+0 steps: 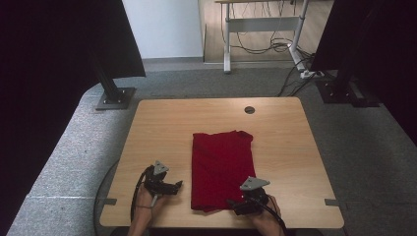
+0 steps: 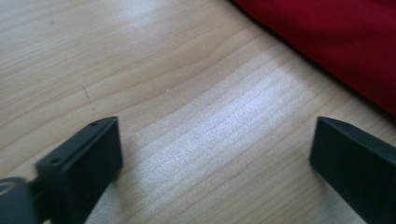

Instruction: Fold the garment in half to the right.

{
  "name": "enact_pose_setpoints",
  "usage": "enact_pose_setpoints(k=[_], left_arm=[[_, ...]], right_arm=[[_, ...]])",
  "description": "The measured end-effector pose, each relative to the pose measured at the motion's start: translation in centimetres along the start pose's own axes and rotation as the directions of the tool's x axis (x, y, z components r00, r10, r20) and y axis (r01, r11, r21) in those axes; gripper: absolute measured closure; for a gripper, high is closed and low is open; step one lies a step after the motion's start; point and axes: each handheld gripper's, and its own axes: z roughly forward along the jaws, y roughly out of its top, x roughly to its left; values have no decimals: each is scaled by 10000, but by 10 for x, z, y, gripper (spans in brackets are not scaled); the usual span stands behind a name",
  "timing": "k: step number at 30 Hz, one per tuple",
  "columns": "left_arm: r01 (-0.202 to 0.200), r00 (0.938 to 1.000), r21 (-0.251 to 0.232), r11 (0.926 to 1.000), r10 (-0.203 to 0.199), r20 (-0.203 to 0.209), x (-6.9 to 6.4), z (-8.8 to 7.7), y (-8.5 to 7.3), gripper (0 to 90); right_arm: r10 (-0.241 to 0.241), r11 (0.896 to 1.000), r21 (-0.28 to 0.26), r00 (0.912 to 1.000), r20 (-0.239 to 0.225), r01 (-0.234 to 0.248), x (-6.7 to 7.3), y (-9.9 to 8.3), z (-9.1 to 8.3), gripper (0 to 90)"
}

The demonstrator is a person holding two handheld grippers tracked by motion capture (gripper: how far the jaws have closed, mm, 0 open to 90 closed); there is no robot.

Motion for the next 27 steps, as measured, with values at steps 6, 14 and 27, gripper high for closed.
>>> enact_pose_setpoints(k=[6, 14, 27], left_arm=[[-74, 10000, 16, 10000, 74, 66, 0, 0, 0, 3], [-61, 10000, 12, 10000, 61, 72, 0, 0, 0, 3], [-70, 10000, 15, 10000, 69, 70, 0, 0, 0, 4]], right_arm=[[-138, 9999, 84, 9999, 81, 138, -4, 4, 5, 157], [-210, 9997, 104, 9996, 207, 208, -15, 11, 13, 171], [-145, 9995, 271, 9996, 227, 139, -38, 31, 30, 178]])
